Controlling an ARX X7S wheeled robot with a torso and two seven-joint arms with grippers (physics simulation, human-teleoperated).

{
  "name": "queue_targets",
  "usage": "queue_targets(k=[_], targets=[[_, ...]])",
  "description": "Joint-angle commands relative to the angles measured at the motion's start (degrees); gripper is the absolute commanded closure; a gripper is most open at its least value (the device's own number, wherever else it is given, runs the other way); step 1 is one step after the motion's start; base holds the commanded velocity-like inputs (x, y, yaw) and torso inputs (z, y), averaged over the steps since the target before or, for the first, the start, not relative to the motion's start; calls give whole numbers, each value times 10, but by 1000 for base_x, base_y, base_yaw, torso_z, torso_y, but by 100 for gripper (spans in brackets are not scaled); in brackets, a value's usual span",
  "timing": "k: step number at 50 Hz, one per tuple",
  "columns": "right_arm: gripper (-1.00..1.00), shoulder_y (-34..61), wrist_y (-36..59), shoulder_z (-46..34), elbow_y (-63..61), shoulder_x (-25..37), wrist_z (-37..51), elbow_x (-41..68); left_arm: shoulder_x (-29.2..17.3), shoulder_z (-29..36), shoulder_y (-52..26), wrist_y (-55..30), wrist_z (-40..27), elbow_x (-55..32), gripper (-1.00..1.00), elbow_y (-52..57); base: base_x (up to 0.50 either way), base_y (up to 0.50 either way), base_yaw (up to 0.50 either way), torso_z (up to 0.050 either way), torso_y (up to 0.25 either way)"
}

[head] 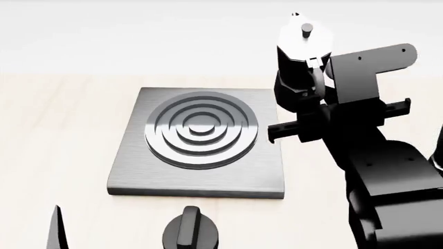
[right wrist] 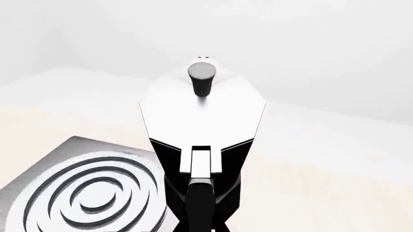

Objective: Put both moka pots on the stove.

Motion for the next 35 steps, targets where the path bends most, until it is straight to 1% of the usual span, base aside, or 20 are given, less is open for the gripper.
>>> queue_targets(k=[1, 8, 14, 16, 19, 26, 30, 31, 32, 35], targets=[[100, 61, -50, -21, 90, -45, -20, -17, -3, -2, 2, -2, -2, -4, -100, 6, 0, 0, 0, 0, 0], [100, 104, -65, -28, 147, -75, -27, -19, -4, 0, 0, -2, -2, -5, -100, 4, 0, 0, 0, 0, 1], [100, 140, -99, -45, 226, -108, -40, -28, -5, -1, 0, -1, -2, -11, -100, 6, 0, 0, 0, 0, 0], [100, 156, -120, -47, 266, -118, -49, -30, -7, -1, 0, -2, -2, -10, -100, 5, 0, 0, 0, 0, 5], [100, 192, -160, -52, 358, -142, -62, -37, -7, -2, 0, 0, -2, -10, -100, 4, 0, 0, 0, 0, 0], [100, 245, -204, -52, 493, -179, -90, -31, -10, -3, 0, -3, -4, -13, -100, 4, 0, 0, 0, 0, 1], [100, 270, -206, -56, 552, -201, -115, -21, -10, -2, -1, -3, -4, -14, -100, 2, 0, 0, 0, 0, 0], [100, 273, -212, -66, 564, -206, -122, -17, -10, -2, -2, -3, -4, -13, -100, 1, 0, 0, 0, 0, 0], [100, 280, -211, -81, 573, -207, -116, 9, -11, -3, -1, -4, -4, -15, -100, 4, 0, 0, 0, 0, 0], [100, 297, -214, -166, 585, -207, -98, 106, -12, -5, -2, -6, -4, -18, -100, 4, 0, 0, 0, 0, 0]])
